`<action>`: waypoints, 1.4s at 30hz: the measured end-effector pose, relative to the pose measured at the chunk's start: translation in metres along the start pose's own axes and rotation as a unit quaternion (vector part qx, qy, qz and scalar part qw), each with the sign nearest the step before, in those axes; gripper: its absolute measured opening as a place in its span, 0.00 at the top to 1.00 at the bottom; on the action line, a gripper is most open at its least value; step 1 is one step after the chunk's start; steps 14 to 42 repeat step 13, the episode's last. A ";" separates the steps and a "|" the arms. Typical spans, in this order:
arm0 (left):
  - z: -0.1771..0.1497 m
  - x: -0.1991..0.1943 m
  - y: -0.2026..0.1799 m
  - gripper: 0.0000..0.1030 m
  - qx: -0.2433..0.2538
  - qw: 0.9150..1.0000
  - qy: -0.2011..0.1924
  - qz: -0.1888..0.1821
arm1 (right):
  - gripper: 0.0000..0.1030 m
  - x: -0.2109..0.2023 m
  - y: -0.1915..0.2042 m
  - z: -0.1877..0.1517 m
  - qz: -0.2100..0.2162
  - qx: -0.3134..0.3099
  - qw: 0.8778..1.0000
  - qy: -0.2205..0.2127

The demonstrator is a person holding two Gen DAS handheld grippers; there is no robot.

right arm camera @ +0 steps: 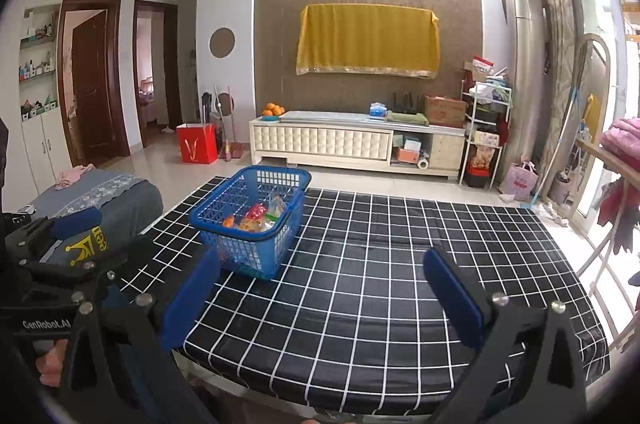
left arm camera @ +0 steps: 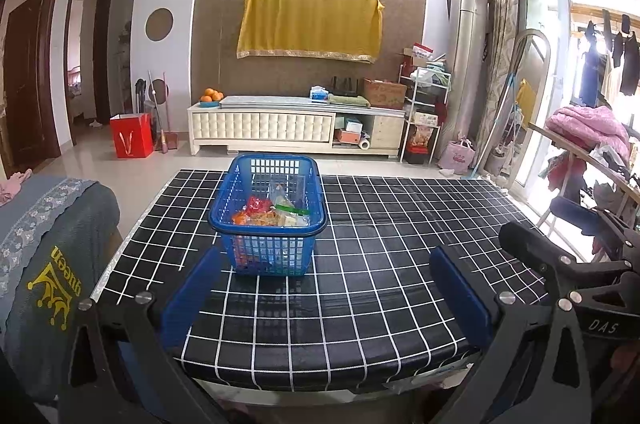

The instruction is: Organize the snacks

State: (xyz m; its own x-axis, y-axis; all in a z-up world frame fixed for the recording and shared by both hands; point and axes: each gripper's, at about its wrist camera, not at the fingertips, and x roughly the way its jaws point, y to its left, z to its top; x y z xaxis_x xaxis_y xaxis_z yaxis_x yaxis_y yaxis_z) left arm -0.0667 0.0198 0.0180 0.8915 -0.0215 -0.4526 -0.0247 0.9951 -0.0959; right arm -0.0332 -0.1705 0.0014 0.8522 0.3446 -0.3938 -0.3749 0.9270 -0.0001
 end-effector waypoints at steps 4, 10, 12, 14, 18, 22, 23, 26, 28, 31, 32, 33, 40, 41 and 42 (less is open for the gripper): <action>-0.002 0.000 0.000 0.00 0.002 1.000 0.001 0.005 | 0.00 -0.001 0.000 0.001 0.000 -0.002 1.000 0.000; -0.003 0.000 0.000 0.00 0.001 1.000 0.003 0.006 | 0.00 -0.003 0.001 0.002 0.001 -0.005 1.000 0.000; -0.003 -0.001 0.000 0.00 0.002 1.000 0.002 0.007 | 0.00 -0.003 0.000 0.002 0.002 -0.004 1.000 0.001; -0.003 -0.001 0.000 0.00 0.001 1.000 0.003 0.006 | 0.00 -0.003 -0.001 0.003 0.003 -0.003 1.000 0.001; -0.003 -0.001 0.000 0.00 0.001 1.000 0.003 0.006 | 0.00 -0.003 -0.001 0.003 0.003 -0.003 1.000 0.001; -0.003 -0.001 0.000 0.00 0.001 1.000 0.003 0.006 | 0.00 -0.003 -0.001 0.003 0.003 -0.003 1.000 0.001; -0.003 -0.001 0.000 0.00 0.001 1.000 0.003 0.006 | 0.00 -0.003 -0.001 0.003 0.003 -0.003 1.000 0.001; -0.003 -0.001 0.000 0.00 0.001 1.000 0.003 0.006 | 0.00 -0.003 -0.001 0.003 0.003 -0.003 1.000 0.001; -0.003 -0.001 0.000 0.00 0.001 1.000 0.003 0.006 | 0.00 -0.003 -0.001 0.003 0.003 -0.003 1.000 0.001; -0.003 -0.001 0.000 0.00 0.001 1.000 0.003 0.006 | 0.00 -0.003 -0.001 0.003 0.003 -0.003 1.000 0.001; -0.003 -0.001 0.000 0.00 0.001 1.000 0.003 0.006 | 0.00 -0.003 -0.001 0.003 0.003 -0.003 1.000 0.001; -0.003 -0.001 0.000 0.00 0.001 1.000 0.003 0.006 | 0.00 -0.003 -0.001 0.003 0.003 -0.003 1.000 0.001; -0.003 -0.001 0.000 0.00 0.001 1.000 0.003 0.006 | 0.00 -0.003 -0.001 0.003 0.003 -0.003 1.000 0.001; -0.003 -0.001 0.000 0.00 0.001 1.000 0.003 0.006 | 0.00 -0.003 -0.001 0.003 0.003 -0.003 1.000 0.001; -0.003 -0.001 0.000 0.00 0.001 1.000 0.003 0.006 | 0.00 -0.003 -0.001 0.003 0.003 -0.003 1.000 0.001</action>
